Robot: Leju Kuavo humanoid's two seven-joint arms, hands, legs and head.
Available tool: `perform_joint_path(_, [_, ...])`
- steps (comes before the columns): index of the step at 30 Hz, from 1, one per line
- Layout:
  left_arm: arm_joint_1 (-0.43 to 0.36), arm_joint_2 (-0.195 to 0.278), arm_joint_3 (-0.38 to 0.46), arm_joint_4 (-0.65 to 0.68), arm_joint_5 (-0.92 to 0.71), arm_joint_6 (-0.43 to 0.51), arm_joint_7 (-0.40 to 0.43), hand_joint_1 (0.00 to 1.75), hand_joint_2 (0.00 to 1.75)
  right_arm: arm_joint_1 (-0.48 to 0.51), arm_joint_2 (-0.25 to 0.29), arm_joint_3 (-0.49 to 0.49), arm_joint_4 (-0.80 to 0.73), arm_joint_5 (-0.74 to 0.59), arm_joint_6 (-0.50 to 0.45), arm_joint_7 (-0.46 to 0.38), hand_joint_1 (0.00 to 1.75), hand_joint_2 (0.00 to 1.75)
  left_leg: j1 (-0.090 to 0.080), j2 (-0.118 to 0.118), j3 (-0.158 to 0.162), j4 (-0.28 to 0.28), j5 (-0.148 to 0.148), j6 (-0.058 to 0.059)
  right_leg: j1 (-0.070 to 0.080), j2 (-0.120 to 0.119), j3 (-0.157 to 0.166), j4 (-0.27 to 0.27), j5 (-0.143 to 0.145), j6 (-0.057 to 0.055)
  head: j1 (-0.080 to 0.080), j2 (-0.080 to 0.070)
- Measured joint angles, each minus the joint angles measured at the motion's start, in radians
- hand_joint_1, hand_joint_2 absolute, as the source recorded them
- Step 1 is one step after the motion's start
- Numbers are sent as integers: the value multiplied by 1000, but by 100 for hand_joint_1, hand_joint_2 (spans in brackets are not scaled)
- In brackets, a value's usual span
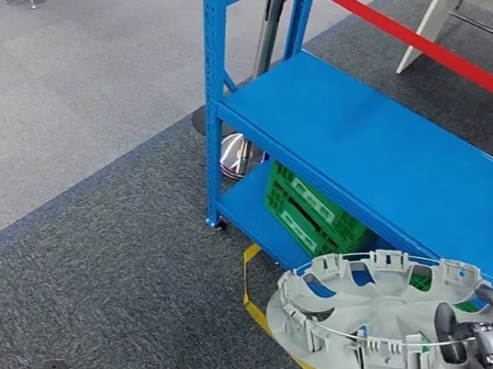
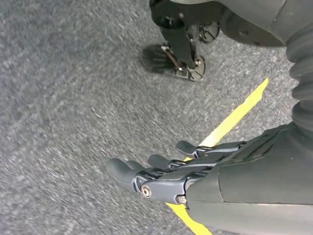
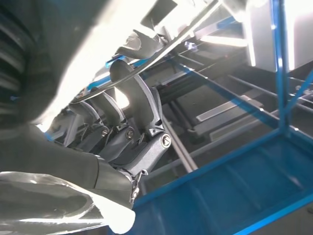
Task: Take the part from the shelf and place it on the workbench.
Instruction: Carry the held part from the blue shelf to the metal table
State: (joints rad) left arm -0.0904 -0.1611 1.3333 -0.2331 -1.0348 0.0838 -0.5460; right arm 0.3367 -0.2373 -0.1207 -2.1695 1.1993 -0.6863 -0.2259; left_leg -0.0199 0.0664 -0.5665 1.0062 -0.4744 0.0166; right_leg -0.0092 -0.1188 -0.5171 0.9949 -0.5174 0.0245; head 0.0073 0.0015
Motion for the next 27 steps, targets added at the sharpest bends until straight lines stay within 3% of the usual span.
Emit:
perform_joint_path(1, [2,0,-1,0,0,1,0,0,175,0,-3,1,0,0,0,2,175,175,1,-12,-1,-3,3,6,-1,-9,-1,0,-3,5,0,0])
perform_joint_path(3, [3,0,-2,0,0,2,-1,0,175,0,-10,2,0,2,0,9,175,175,5,-34,2,-12,11,18,-4,21,-14,29,-28,14,3,0])
perform_joint_path(5, [1,0,-5,0,0,3,-2,0,175,1,-15,4,0,5,-1,14,175,175,8,-57,2,-15,17,27,-7,84,-66,139,-84,18,9,0])
perform_joint_path(7, [1,-1,-7,0,-1,3,-2,0,175,3,-18,7,1,8,-1,19,175,175,7,-83,0,-15,20,31,-7,112,-135,268,-126,18,11,0])
perform_joint_path(8, [1,-1,-8,0,-1,3,-2,0,175,3,-19,9,2,9,-1,20,175,175,7,-97,0,-14,20,31,-7,116,-153,294,-122,18,11,0])
perform_joint_path(9, [2,-1,-8,0,-1,3,-2,0,175,3,-21,12,2,10,-1,22,175,175,7,-111,1,-14,20,30,-6,119,-151,276,-96,17,11,0])
perform_joint_path(10, [2,-2,-8,0,-1,3,-2,0,175,3,-22,14,3,11,-1,23,175,175,7,-125,3,-13,20,30,-7,126,-132,222,-56,15,11,0])
perform_joint_path(12, [1,-2,-9,0,-1,3,-2,0,175,4,-24,17,3,12,-1,24,175,175,6,-151,1,-9,20,26,-13,174,-73,81,10,11,11,0])
perform_joint_path(14, [-1,-2,-9,0,-1,3,-2,0,175,4,-27,19,3,12,-1,25,175,175,7,-175,-11,-3,22,15,-17,212,-43,15,25,9,10,0])
perform_joint_path(16, [2,-1,-9,0,-1,3,-2,0,175,5,-29,20,3,12,-2,25,175,175,11,-200,-21,-2,27,2,-16,198,-39,11,24,4,10,0])
perform_joint_path(17, [3,-1,-9,0,-1,3,-2,0,175,4,-29,21,3,13,-2,25,175,175,11,-196,-25,3,24,-4,-16,185,-37,8,26,-1,9,0])
perform_joint_path(19, [4,-1,-9,0,-2,4,-2,0,175,4,-30,21,3,15,-2,27,175,175,10,-152,-49,59,-12,-13,-16,153,-31,2,28,-11,4,0])
perform_joint_path(21, [1,-1,-10,0,-2,5,-2,0,175,6,-30,22,3,20,-2,29,175,175,13,-97,-106,186,-81,-22,-12,121,-30,2,26,-18,0,0])
perform_joint_path(22, [0,-1,-10,0,-2,5,-3,0,175,6,-30,22,3,23,-2,30,175,175,16,-85,-135,251,-108,-26,-10,104,-30,2,25,-19,0,0])
perform_joint_path(23, [0,-1,-10,0,-3,5,-4,0,175,6,-30,23,3,24,-2,32,175,175,18,-81,-149,287,-116,-28,-9,89,-30,2,24,-20,0,0])
perform_joint_path(24, [1,-1,-10,0,-4,5,-5,0,175,5,-30,24,3,26,-2,33,175,175,20,-78,-146,286,-106,-30,-9,74,-29,2,23,-20,0,0])
perform_joint_path(25, [2,-1,-10,0,-6,5,-8,0,175,5,-30,26,3,27,-2,36,175,175,21,-73,-122,245,-79,-29,-8,60,-28,2,22,-19,-1,0])
perform_joint_path(27, [2,-1,-11,0,-11,12,-20,0,175,3,-33,29,3,31,-2,46,175,175,16,-38,-48,104,-21,-23,-6,36,-24,3,18,-14,-1,0])
